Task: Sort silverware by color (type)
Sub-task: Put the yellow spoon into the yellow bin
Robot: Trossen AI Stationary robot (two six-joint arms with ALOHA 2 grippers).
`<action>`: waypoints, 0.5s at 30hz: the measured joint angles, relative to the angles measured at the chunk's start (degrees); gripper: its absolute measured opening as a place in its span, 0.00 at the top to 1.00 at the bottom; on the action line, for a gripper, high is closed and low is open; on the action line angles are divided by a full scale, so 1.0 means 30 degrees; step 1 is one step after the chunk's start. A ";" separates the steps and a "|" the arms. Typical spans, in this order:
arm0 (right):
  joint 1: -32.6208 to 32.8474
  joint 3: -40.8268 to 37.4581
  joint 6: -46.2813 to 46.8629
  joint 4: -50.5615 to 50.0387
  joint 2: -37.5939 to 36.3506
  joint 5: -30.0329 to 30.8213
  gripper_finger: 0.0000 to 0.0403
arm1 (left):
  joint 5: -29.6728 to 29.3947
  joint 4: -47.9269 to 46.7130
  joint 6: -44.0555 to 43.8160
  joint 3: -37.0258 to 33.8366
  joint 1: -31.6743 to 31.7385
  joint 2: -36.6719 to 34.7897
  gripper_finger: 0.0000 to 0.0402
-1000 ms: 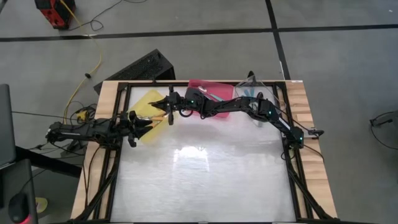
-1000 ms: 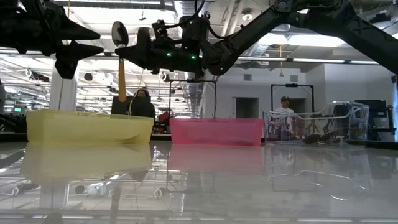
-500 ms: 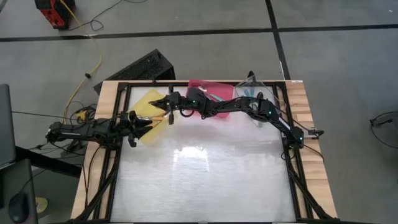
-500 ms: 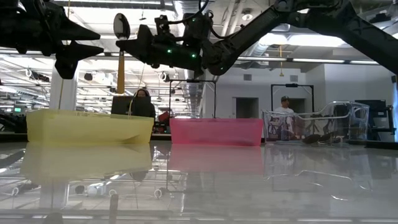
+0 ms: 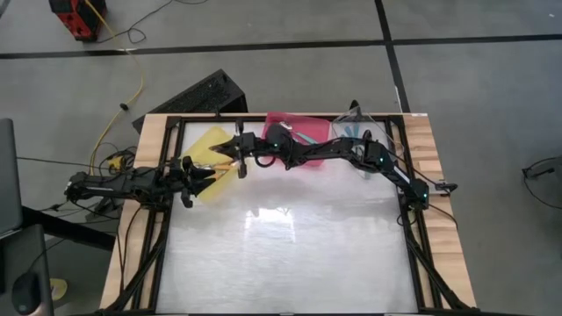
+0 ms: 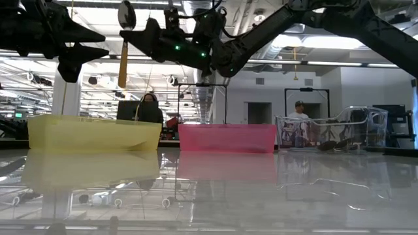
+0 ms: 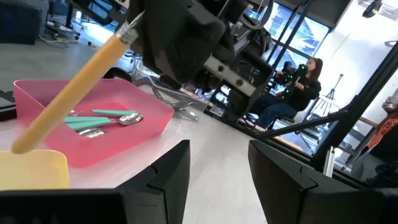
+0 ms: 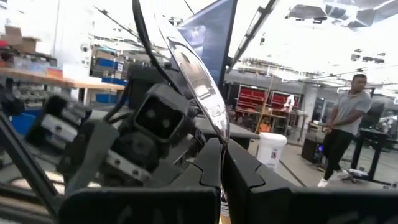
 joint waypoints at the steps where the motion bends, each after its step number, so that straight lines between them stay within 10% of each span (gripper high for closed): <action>1: 0.0017 0.0164 0.0168 -0.0122 0.0000 0.0005 0.94 | 0.0003 -0.0001 0.0008 0.0000 0.0001 -0.0004 0.63; 15: 0.0370 0.0556 -0.0078 -0.2370 0.0171 0.0003 0.94 | 0.0003 -0.0004 0.0008 0.0000 -0.0002 -0.0002 0.63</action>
